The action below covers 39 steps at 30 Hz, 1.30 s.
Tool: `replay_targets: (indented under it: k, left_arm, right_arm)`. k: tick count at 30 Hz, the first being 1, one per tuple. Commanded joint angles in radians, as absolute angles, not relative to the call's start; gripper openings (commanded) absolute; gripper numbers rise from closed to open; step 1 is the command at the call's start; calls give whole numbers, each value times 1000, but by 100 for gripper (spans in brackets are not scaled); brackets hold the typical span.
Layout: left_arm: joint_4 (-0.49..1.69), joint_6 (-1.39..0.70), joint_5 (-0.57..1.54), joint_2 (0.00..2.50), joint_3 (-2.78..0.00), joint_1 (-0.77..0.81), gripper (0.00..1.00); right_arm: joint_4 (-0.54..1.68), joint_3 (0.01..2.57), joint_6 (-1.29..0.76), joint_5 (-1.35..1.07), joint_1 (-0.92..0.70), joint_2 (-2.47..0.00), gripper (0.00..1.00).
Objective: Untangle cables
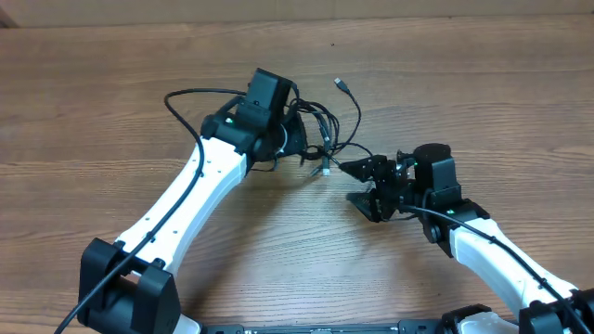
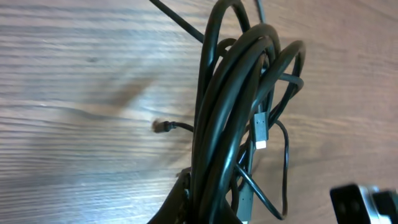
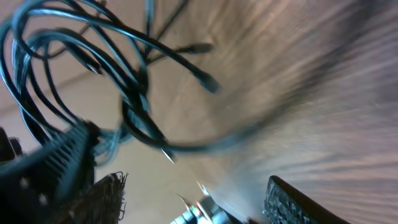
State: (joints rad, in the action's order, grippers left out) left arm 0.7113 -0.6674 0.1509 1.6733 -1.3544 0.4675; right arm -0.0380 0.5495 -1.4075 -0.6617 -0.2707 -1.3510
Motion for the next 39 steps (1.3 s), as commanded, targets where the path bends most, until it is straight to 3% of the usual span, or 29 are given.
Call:
replay_targets:
  k: [1,4,12,17,19,27,28,29,30,39]
  left_arm:
    - [713,-665,173,1650,-1363,501,5]
    - [720,-665,165,1650,-1362,522,4]
    - [734,-596,165,1651,-1362,539,5]
    - [730,-513,106,1654,-1362,538,4]
    - [731,-442,58,1655,-1362,537,4]
    - [730,-307,35,1681,-1362,537,5]
    - [731,-310,42,1681,-1362,537,5]
    - [730,-320,47,1683,-1362,537,5]
    - [729,-337,50,1683,-1362,537,4]
    - [725,-518,56,1700,-1362,538,5]
  right_arm:
    - [-59,556,-1544,-537,-285,-1345,68]
    - [-59,556,-1553,-490,-285,-1345,61]
    - [-58,556,-1533,-442,-286,-1345,4]
    - [-41,556,-1378,-459,-282,-1345,4]
    - [-43,556,-1404,-514,-267,-1345,4]
    - [-373,556,-1385,-675,-234,-1345,4]
    - [-373,556,-1398,-675,-234,-1345,13]
    - [-368,556,-1417,-679,-234,-1345,42]
    - [-357,556,-1433,-686,-236,-1345,59]
    - [-110,556,-1567,-566,-378,-1345,71]
